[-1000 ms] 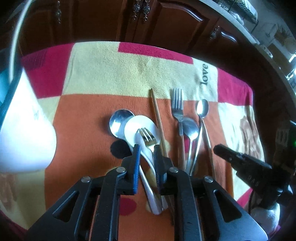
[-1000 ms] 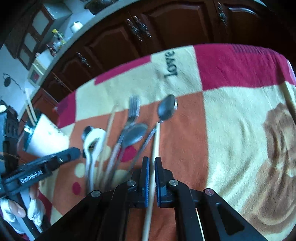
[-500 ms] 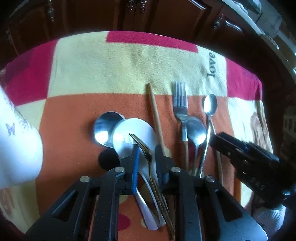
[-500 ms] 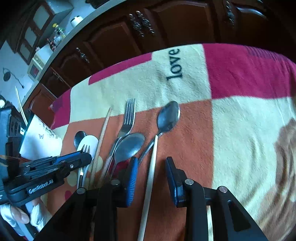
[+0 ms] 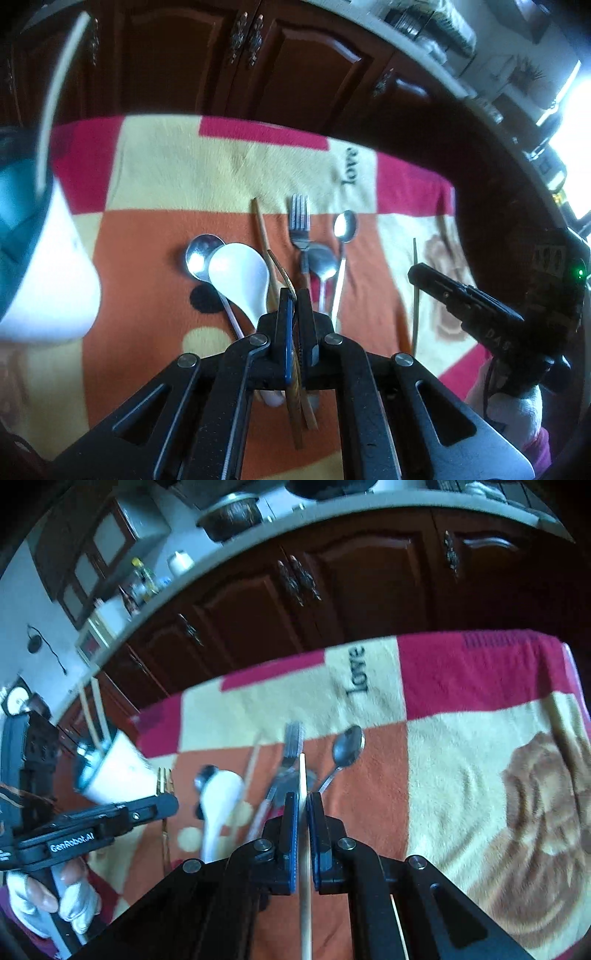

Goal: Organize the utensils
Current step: 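Lower both held chopsticks into the white cup and open both tools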

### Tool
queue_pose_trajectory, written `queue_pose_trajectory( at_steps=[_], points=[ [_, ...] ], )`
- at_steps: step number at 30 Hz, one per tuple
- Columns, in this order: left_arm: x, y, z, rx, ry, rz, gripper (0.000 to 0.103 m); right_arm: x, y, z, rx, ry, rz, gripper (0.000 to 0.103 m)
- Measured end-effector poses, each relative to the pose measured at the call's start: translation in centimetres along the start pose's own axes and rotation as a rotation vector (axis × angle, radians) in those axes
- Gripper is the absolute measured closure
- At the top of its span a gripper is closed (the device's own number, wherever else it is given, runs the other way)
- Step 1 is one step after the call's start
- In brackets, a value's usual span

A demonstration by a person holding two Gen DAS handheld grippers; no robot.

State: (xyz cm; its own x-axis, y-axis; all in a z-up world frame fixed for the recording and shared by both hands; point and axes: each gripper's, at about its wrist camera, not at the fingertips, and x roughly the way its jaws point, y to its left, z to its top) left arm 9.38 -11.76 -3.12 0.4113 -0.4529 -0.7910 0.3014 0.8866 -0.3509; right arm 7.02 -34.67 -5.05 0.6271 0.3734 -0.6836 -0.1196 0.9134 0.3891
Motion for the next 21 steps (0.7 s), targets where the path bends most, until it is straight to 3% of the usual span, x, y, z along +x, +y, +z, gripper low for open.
queue_pose_trajectory(
  at_steps=[7,13,21],
  points=[
    [-6.1,-0.1,-0.1,0.014,-0.072,-0.028,0.102,-3.8,3.7,1.4,-0.034,-0.075,0.058,0.098],
    [-12.7,2.2,1.7,0.016,-0.182,-0.01,0.102,-6.0,9.3,3.7,-0.122,-0.138,0.113,0.098],
    [-19.4,8.0,5.3,-0.038,-0.367,0.101,0.102,-7.4,16.9,7.8,-0.211,-0.202,0.218,0.098]
  ],
)
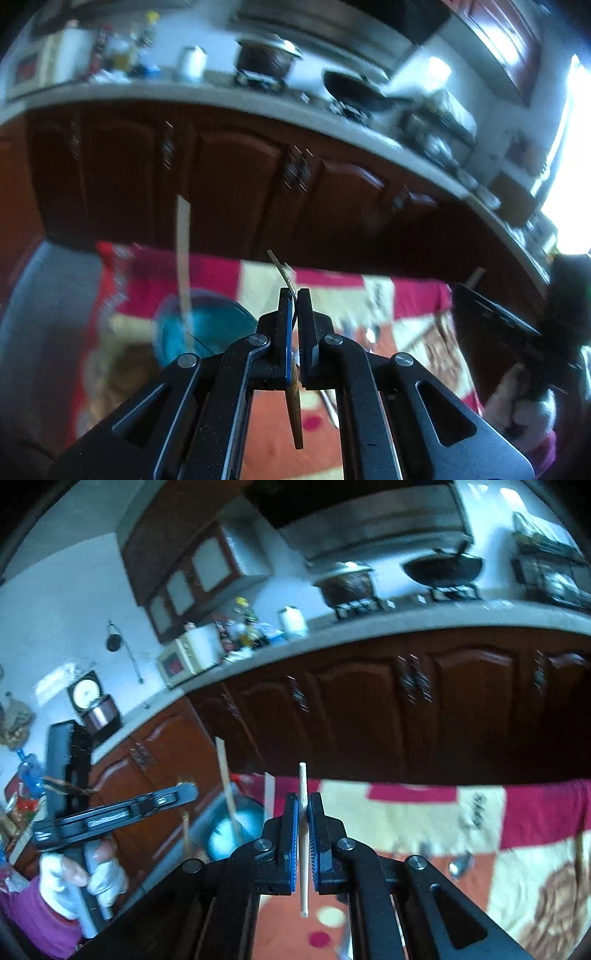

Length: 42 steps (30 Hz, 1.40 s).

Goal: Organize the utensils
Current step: 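Lower both held chopsticks into the white cup and open both tools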

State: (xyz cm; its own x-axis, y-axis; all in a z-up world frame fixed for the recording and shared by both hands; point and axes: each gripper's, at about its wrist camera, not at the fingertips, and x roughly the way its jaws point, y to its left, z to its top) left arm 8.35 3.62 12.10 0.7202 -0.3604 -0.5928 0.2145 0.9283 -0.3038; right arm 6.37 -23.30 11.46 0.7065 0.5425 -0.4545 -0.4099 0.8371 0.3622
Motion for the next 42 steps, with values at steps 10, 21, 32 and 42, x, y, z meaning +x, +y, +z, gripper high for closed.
queue_pose_trajectory(
  at_steps=[10,21,32,42],
  points=[
    [3.3,5.1,0.4,-0.036,-0.037,0.124,0.102,4.9,5.5,3.9,-0.024,-0.021,0.089,0.098],
    [7.1,7.0,-2.5,-0.025,-0.004,0.208,0.102,12.6,6.3,0.5,-0.039,0.079,0.059,0.098],
    [8.5,7.4,-4.0,-0.031,0.036,0.217,0.102,15.9,4.3,-2.8,-0.016,0.161,0.024,0.098],
    [7.8,6.9,-4.3,-0.028,0.043,0.218,0.1,15.6,3.3,-3.6,0.011,0.198,-0.007,0.08]
  ],
)
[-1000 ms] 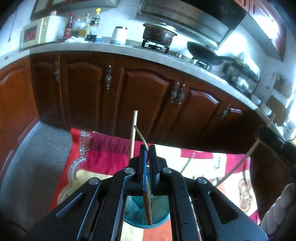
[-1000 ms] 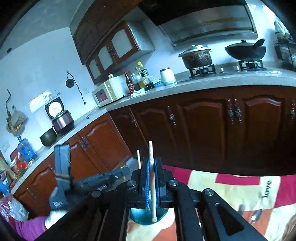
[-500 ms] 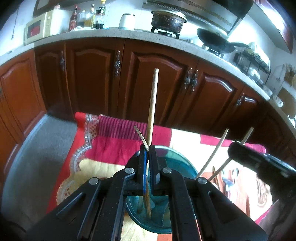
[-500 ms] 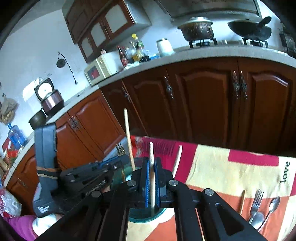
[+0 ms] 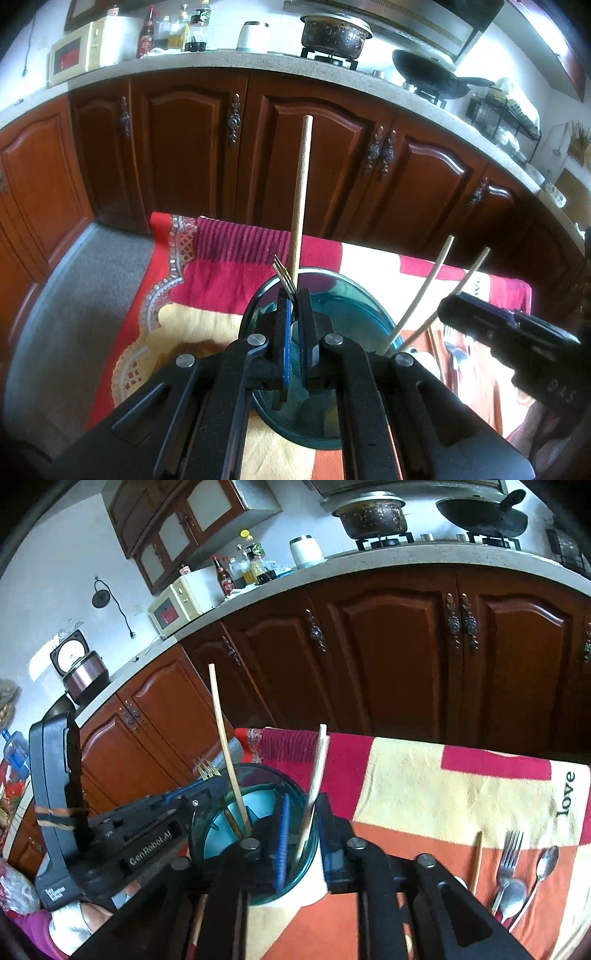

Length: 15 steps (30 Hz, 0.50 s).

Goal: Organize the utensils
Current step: 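Lower both held chopsticks into the white cup and open both tools, then withdraw both tools from the cup back over the utensils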

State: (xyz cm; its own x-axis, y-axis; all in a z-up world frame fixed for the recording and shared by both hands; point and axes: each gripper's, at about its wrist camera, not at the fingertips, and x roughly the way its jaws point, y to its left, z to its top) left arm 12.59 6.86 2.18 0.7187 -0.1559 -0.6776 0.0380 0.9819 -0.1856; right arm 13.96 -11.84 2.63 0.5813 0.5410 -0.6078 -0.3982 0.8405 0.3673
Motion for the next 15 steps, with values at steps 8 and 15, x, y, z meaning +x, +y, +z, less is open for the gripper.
queue_pose_trajectory(
  at_steps=[8,15],
  points=[
    [-2.9,-0.4,-0.3,0.007,-0.051,0.004,0.067,-3.4,0.4,-1.7,-0.013,-0.066,-0.03,0.061],
    [-5.5,-1.9,-1.5,0.05,-0.065,0.051,0.066,-7.2,0.1,-3.4,-0.006,-0.121,-0.094,0.045]
  ],
)
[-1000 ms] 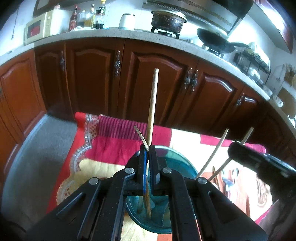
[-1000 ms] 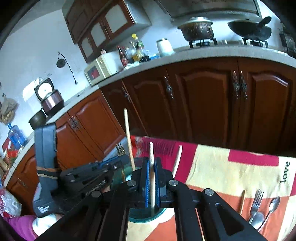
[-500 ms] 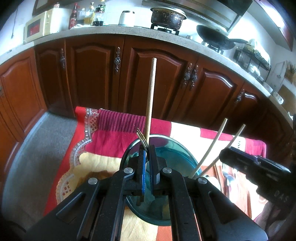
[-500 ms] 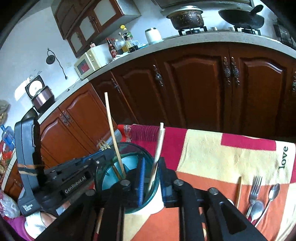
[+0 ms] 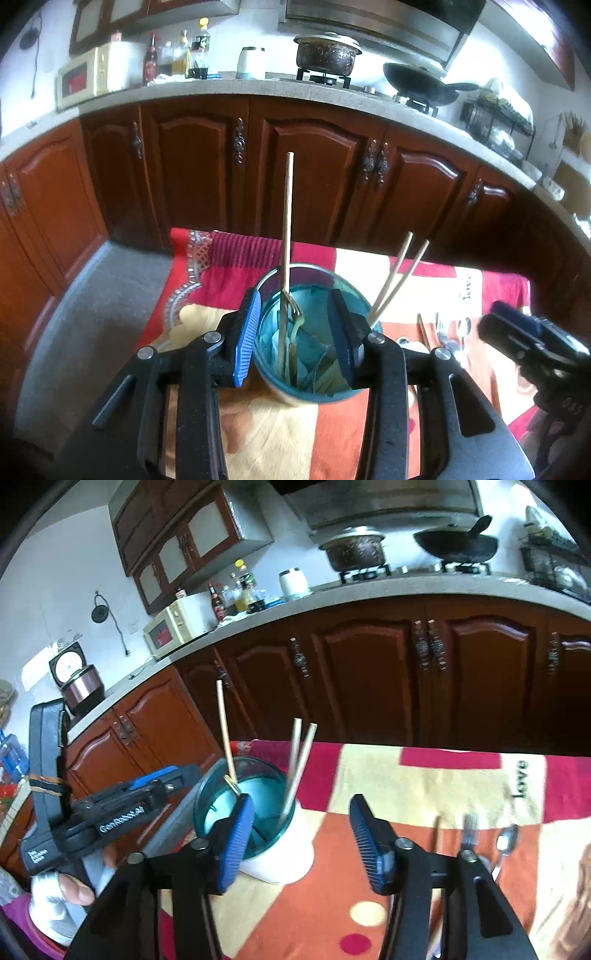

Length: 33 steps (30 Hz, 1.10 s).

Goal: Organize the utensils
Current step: 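Withdraw both tools from the cup back over the utensils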

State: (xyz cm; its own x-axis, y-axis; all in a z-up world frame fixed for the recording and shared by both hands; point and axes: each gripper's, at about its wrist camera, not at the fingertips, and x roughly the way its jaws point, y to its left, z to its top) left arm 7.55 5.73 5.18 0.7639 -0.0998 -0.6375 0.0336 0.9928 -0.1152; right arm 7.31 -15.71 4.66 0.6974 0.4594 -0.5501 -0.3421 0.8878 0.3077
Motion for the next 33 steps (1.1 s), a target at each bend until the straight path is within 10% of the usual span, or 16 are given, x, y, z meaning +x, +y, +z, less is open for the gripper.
queue_pose_trajectory(
  at_steps=[33],
  points=[
    [0.5,-10.7,-8.2,0.102,0.202,-0.142,0.066,-7.6,-10.3,-9.3,0.14,0.088,-0.286,0.035]
  ],
)
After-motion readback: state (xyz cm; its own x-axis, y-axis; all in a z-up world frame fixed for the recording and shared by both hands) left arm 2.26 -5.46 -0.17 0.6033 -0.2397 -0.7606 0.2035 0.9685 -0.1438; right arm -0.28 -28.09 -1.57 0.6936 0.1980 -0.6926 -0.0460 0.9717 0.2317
